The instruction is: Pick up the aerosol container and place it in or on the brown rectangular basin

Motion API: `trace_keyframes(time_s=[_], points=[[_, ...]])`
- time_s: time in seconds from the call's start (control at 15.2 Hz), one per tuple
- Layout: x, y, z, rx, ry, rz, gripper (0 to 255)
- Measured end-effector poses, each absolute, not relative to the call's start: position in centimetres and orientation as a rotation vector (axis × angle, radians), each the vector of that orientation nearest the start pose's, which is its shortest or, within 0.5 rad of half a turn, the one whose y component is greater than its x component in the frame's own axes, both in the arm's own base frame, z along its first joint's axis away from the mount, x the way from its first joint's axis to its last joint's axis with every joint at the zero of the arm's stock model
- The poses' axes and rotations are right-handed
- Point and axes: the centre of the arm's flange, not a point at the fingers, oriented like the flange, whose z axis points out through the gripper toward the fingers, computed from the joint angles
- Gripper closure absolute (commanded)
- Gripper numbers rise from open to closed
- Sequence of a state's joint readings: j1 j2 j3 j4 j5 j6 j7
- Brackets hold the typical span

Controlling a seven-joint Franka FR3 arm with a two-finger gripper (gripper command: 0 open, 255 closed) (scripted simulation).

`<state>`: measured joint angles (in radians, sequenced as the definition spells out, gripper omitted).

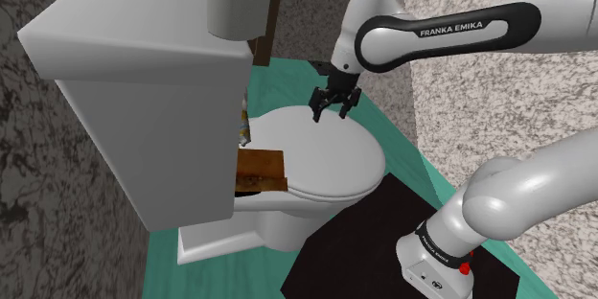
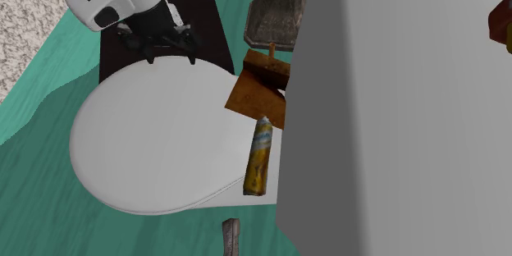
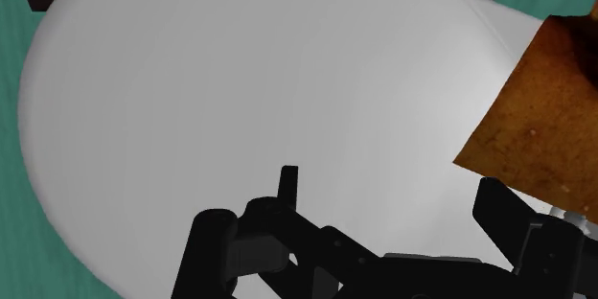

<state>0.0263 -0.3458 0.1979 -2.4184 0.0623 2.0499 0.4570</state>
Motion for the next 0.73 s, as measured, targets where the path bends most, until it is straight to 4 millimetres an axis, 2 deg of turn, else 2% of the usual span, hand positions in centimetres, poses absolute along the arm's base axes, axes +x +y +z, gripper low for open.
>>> trace_keyframes(time_s=[0.73], points=[[51.7,16.5,37.4,-3.036,0.574,-0.086,0]])
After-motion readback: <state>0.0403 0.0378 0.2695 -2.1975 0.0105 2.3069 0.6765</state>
